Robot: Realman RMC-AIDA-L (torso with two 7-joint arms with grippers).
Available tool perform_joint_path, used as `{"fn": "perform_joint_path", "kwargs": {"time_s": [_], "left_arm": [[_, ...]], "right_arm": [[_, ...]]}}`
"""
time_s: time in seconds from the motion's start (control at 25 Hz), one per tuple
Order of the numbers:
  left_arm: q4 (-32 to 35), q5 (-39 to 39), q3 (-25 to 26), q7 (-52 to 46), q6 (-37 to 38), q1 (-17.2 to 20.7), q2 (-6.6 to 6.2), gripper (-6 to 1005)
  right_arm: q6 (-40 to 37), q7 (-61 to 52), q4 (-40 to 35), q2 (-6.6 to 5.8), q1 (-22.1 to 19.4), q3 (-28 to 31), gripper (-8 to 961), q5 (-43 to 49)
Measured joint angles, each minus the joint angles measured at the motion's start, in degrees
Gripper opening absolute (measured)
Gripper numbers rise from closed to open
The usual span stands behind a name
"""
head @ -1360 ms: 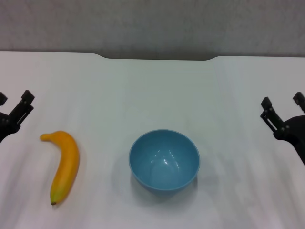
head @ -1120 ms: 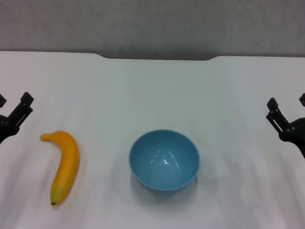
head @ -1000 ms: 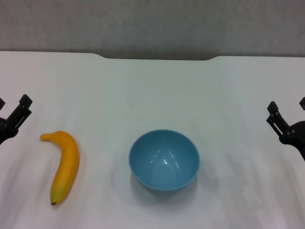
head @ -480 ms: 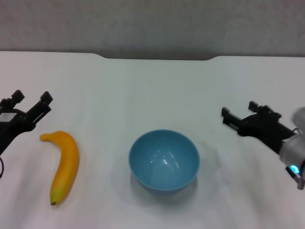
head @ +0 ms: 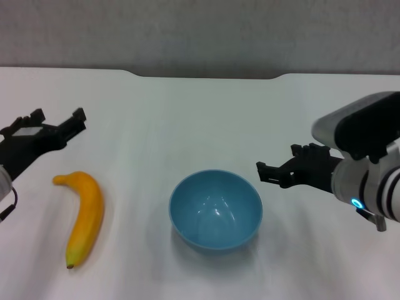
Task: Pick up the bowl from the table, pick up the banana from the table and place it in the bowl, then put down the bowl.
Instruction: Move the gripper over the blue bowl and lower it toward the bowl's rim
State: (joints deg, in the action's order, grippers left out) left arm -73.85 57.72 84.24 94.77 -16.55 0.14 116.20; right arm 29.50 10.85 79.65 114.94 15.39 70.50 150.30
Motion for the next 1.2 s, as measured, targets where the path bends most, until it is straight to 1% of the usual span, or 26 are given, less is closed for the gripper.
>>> {"fn": "perform_joint_path", "kwargs": {"time_s": [0.12, 0.24, 0.32, 0.44, 0.76, 1.04, 1.2], "left_arm": [[-2.07, 10.78, -1.71, -10.76, 5.24, -0.10, 0.05, 892], [-1.51, 17.01, -1.44, -17.96, 6.01, -0.78, -0.01, 891], [0.02, 20.57, -0.91, -20.73, 6.20, -1.50, 0.03, 891], [2.71, 23.83, 0.13, -23.73, 6.00, -2.70, 0.07, 891], [6.33, 25.69, 1.29, -25.09, 5.89, -4.08, 0.06, 891], [9.13, 25.78, 1.32, -24.85, 5.94, -5.41, 0.19, 890], [10.50, 25.81, 1.30, -24.85, 5.96, -6.02, 0.17, 890]], "right_arm": [[2.25, -0.51, 0.49, 0.03, 1.18, 0.05, 862, -0.05], [2.95, -1.52, 0.11, 0.12, 1.99, -0.48, 861, -0.13], [2.87, -2.91, -0.63, 0.29, 2.28, -1.57, 861, -0.15], [2.37, -5.30, -2.67, 0.34, 3.12, -3.39, 861, -0.14], [2.30, -8.64, -8.74, 0.46, 6.38, -6.05, 862, -0.13], [-0.96, -10.29, -12.34, 0.55, 6.97, -7.28, 861, -0.19], [-1.33, -11.14, -13.87, 0.63, 7.82, -7.99, 836, -0.19]]}}
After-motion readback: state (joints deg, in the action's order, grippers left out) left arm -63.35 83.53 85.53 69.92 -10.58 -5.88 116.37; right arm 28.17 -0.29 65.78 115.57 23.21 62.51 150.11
